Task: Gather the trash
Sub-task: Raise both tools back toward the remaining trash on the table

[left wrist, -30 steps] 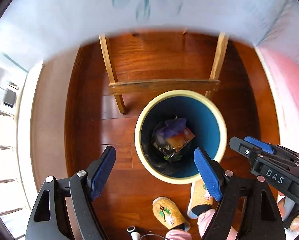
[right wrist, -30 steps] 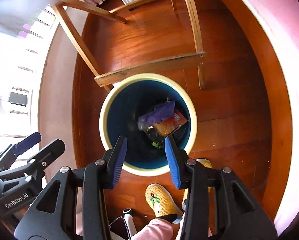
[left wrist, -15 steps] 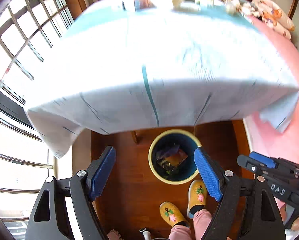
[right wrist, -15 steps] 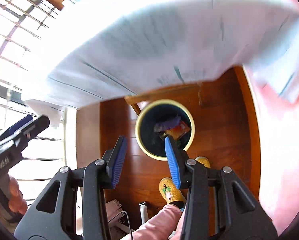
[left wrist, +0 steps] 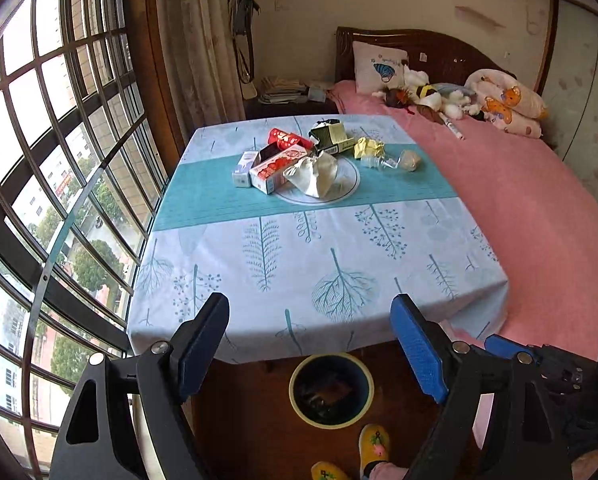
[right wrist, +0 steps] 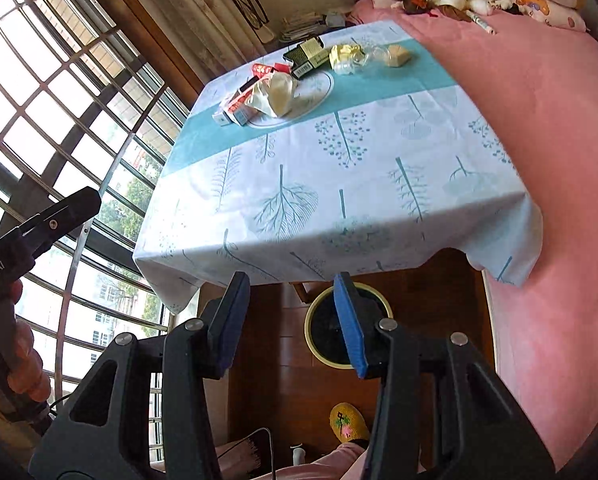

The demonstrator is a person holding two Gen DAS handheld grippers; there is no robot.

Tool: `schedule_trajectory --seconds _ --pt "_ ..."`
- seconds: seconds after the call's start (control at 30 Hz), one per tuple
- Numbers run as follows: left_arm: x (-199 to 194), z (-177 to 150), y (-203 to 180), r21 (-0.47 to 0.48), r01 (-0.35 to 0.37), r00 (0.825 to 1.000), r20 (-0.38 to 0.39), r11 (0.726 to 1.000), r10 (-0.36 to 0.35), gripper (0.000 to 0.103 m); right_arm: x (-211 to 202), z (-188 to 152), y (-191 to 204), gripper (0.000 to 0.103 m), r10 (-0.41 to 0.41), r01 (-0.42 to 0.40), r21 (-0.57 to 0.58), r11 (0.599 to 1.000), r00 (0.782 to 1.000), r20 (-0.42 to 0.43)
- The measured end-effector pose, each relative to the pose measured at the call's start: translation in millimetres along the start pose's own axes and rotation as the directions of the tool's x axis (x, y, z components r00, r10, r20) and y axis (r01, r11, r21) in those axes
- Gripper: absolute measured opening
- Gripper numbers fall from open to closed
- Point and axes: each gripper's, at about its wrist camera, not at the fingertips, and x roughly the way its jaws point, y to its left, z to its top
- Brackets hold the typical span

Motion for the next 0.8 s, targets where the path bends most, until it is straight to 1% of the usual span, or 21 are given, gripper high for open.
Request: schedule_trajectory --seconds 0.03,0.07,0.17,0.27,0.37,0.5,0.6,0.7,0.8 --pt "-4 4 -1 0.005 0.003 1.0 0.01 1.0 -0.003 0.084 -6 4 3 0.041 -0.004 0.004 -0.006 1.0 1.0 0.012" --pt "-18 11 -4 0.011 0.003 1.0 0.021 1.0 -0.003 0.084 -11 8 5 0.041 -0.009 0.009 -0.011 1.0 1.0 0.024" --pt "-29 23 -8 0.02 0.012 0.999 0.045 1.0 -0.013 0.084 -26 22 9 0.041 -0.012 0.012 -0.013 1.0 0.998 0.061" --pt "-30 33 -12 0.032 0.023 0.998 0.049 0.999 -0.024 0.084 -31 34 9 0.041 -0.015 0.016 -0.01 1.0 0.996 0.087" --pt "-21 42 -17 0.043 0.025 0.998 0.053 0.999 -0.027 0.084 -32 49 5 0.041 -0.016 0.017 -0.005 1.0 0.995 0.1" --pt "1 59 -22 0.042 0.003 0.998 0.055 0.999 -0.005 0.084 -13 75 -6 0.041 -0.008 0.008 -0.001 1.0 0.995 0.1" --pt "28 77 -25 0.025 -0.03 0.998 0.05 0.999 0.028 0.084 8 103 -19 0.041 0.004 -0.004 -0.006 1.0 0.995 0.096" --pt "64 101 -26 -0.012 -0.052 0.998 0.022 0.999 0.052 0.084 35 143 -34 0.041 0.025 -0.024 -0.022 0.999 0.996 0.086" --pt "103 129 -27 -0.066 -0.051 0.998 -0.027 0.997 0.049 0.084 65 188 -48 0.041 0.047 -0.043 -0.053 0.998 0.997 0.062"
